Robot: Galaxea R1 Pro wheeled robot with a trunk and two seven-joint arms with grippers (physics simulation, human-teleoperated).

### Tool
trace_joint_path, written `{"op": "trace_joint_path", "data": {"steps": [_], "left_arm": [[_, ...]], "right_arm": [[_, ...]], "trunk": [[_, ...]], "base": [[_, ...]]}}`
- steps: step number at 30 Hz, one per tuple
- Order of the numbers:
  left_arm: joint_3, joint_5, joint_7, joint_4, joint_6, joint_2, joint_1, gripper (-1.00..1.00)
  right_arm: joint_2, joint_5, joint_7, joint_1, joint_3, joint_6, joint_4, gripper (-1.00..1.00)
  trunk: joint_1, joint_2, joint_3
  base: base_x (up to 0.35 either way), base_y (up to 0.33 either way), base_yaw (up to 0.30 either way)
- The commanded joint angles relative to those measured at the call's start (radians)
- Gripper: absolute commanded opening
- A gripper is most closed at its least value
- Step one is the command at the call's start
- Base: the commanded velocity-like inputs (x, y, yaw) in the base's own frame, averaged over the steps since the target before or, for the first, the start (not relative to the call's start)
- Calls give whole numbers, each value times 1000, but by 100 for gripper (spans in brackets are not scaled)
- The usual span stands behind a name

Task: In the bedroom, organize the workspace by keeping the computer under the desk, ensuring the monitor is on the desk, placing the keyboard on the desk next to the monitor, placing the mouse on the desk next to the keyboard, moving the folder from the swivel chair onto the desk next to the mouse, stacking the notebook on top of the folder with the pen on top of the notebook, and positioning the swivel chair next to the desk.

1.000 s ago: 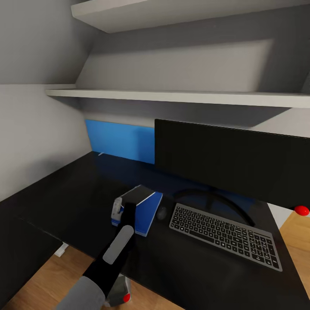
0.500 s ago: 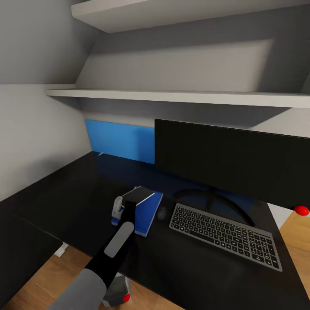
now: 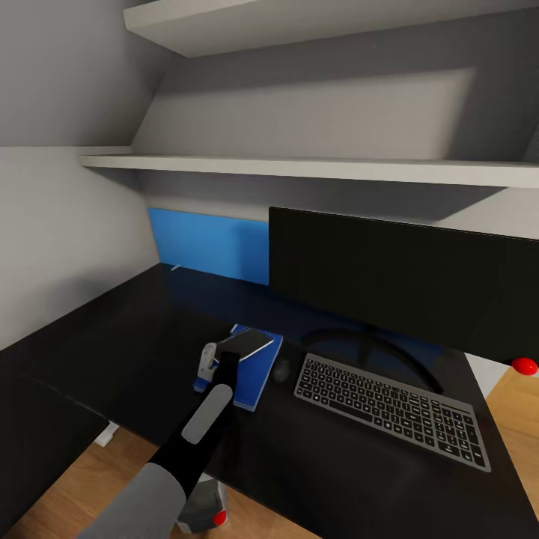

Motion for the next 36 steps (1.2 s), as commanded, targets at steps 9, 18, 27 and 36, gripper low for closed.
{"op": "trace_joint_path", "data": {"steps": [9,18,27,36], "left_arm": [[-4,28,6,2,3,1,-1,-100],[-5,32,5,3,1,2,-1,100],[-5,32,0,-1,0,4,-1,100],[-7,33,3,-14,3,5,-1,100]], "right_arm": [[-1,-9,1,1,4,-2,-2,100],[-1,-8,1,0,4,-2,-2,100],[0,-8,1,0,4,-2,-3,100],[2,-8,0,0,4,-2,-2,100]], "trunk": [[0,-1,-1],[0,-1,-1],[0,-1,-1],[0,-1,-1]], "base": [[0,0,0],[0,0,0],[0,0,0],[0,0,0]]}}
